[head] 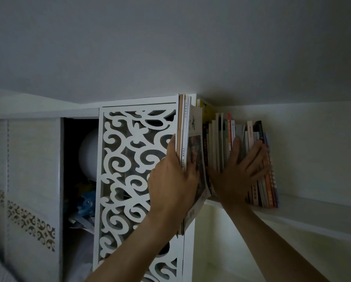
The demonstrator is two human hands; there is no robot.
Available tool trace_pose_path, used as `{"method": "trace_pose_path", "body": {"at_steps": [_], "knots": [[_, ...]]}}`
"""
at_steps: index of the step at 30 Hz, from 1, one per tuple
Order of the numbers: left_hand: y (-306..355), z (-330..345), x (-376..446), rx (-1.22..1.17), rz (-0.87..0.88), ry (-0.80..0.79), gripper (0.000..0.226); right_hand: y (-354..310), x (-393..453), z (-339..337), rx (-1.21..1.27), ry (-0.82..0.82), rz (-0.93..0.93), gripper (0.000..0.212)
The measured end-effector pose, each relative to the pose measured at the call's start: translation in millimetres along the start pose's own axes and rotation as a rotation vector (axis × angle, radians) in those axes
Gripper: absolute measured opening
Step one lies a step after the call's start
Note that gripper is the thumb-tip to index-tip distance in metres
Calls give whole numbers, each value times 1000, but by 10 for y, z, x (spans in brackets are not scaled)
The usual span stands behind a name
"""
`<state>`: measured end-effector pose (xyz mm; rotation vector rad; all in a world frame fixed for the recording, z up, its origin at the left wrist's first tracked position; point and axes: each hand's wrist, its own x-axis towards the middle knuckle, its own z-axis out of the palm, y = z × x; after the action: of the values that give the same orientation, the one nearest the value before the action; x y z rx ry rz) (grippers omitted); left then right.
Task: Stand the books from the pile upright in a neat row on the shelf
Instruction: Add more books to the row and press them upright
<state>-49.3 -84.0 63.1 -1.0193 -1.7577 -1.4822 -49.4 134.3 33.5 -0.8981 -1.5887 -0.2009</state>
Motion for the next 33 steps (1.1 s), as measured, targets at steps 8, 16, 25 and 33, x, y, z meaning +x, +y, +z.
{"method": "trace_pose_path", "body": {"at_steps": [8,16,25,33], "knots": [[40,-31,-31,-10,82,-5,63,-70,14,190,-18,75,15,114],[70,113,-32,14,68,3,55,11,51,114,20,61,17,115],[188,217,174,149,55,57,48,187,105,67,42,79,-10,120],[205,565,144,84,87,20,52,136,87,24,33,69,17,110]]}}
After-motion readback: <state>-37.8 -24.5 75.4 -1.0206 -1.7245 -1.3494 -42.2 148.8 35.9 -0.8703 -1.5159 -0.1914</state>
